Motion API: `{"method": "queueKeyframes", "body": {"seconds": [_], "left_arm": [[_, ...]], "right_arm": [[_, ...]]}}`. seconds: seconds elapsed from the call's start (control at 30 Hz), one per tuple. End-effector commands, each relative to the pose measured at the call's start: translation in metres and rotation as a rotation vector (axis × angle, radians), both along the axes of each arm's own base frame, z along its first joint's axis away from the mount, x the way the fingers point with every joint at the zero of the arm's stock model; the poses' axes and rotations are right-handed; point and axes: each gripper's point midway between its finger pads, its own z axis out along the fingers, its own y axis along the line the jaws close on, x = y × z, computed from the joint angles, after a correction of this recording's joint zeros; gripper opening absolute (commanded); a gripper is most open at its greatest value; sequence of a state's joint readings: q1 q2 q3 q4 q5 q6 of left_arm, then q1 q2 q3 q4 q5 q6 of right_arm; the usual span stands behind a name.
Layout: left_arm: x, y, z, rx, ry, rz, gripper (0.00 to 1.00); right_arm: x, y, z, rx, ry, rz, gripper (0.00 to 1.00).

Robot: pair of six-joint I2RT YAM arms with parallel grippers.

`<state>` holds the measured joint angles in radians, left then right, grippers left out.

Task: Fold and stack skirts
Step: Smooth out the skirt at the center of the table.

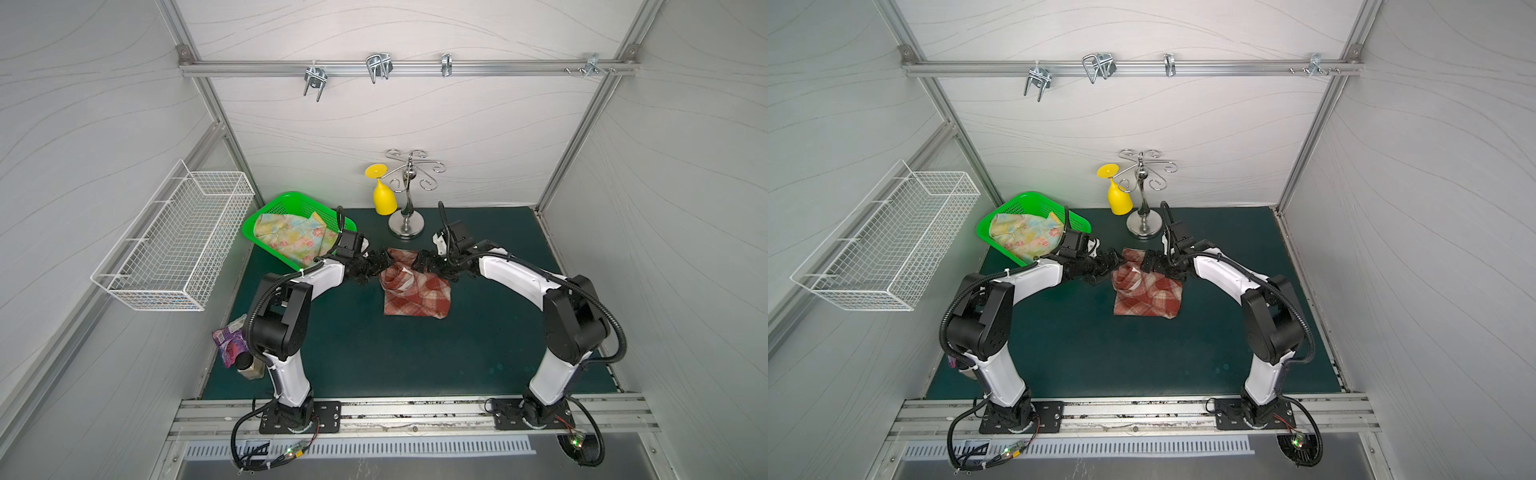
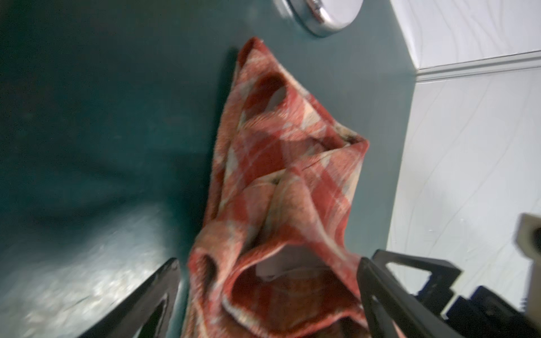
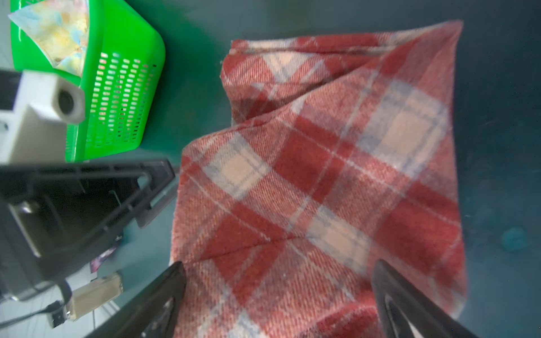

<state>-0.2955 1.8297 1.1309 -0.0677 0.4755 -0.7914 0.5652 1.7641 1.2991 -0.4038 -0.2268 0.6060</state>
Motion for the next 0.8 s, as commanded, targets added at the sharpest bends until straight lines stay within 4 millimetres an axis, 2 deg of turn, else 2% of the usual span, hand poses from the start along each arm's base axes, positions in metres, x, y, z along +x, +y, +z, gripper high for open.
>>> {"method": "queueKeyframes", "body": {"seconds": [0.0,0.23,0.37,0.6,0.77], "left_arm": [[0.018,-0.013,0.008,-0.077,-0.027,0.004,0.94],[0.023,-0.033,0.005,-0.098,-0.015,-0.038,0.92],[0.022,-0.033,0.007,-0.083,-0.021,-0.04,0.87],[0.021,-0.031,0.004,-0.049,-0.012,-0.06,0.47],[0.021,-0.035,-0.004,-0.057,0.016,-0.083,0.34]], "right_arm": [[0.001,0.009,0.027,0.093,-0.051,0.012,0.99],[-0.002,0.012,0.026,0.101,-0.039,0.025,0.99],[-0.004,0.013,0.02,0.09,-0.03,0.034,0.99],[-0.015,0.024,0.002,0.05,-0.007,0.07,0.99],[-0.022,0.033,-0.008,0.032,0.006,0.092,0.99]]}}
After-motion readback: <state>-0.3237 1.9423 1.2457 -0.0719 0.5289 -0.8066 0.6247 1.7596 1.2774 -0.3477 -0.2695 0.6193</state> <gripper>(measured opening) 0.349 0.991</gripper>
